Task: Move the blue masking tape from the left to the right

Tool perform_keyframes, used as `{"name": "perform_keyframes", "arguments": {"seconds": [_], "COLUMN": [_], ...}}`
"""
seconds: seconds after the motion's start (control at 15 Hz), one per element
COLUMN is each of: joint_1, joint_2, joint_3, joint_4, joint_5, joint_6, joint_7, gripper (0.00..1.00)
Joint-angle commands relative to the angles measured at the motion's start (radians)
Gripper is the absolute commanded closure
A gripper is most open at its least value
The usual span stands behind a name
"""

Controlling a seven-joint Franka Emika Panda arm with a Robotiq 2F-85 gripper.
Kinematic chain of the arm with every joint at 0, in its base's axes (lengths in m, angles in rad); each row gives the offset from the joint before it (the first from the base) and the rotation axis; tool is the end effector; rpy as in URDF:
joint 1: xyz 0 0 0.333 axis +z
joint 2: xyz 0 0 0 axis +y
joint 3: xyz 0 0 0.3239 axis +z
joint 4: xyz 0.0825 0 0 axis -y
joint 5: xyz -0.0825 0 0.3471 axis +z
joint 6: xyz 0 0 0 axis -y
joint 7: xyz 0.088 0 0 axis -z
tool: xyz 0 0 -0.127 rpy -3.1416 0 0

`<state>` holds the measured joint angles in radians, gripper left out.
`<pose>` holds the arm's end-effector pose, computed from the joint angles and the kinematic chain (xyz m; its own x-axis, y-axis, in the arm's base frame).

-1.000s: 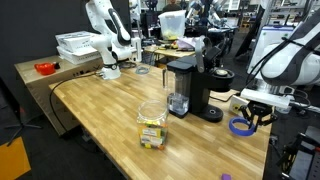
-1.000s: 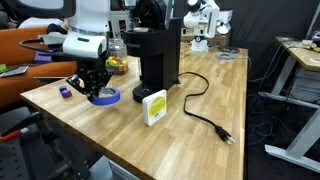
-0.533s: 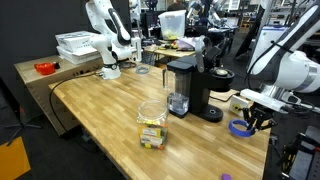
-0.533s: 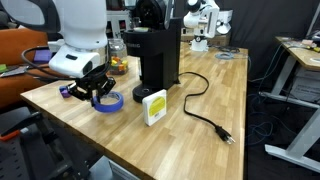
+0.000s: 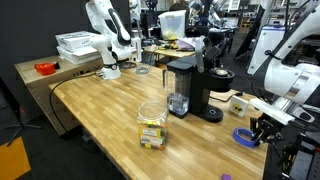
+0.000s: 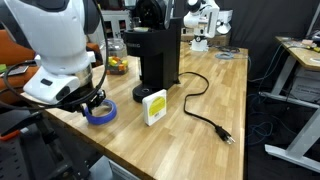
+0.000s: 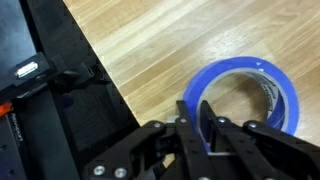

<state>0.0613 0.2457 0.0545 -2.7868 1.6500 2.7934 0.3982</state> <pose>0.2941 -0.0032 0.1418 -0.3210 -0.8704 -0.3733 -0.9429 0.3305 0.0401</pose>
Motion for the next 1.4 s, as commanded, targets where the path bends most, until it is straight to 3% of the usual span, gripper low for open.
{"name": "perform_keyframes", "arguments": {"seconds": [0.0,0.13,0.27,0.8,0.93,1.33], "joint_1": [0.003,-0.001,-0.003,0.021,0.028,0.031], "joint_2": [0.025,0.031,0.035,0.021,0.008,-0.063], "joint_3": [0.017,0.023,0.028,0.099,0.127,0.207], "joint_4": [0.0,0.0,0.0,0.004,0.009,0.014], "joint_5": [0.145,0.197,0.229,0.25,0.254,0.274], "joint_6": [0.015,0.013,0.012,0.098,0.137,0.234], "joint_7": [-0.141,-0.203,-0.252,-0.401,-0.421,-0.466], "gripper": [0.96,0.84,0.58,0.05,0.0,0.0]}}
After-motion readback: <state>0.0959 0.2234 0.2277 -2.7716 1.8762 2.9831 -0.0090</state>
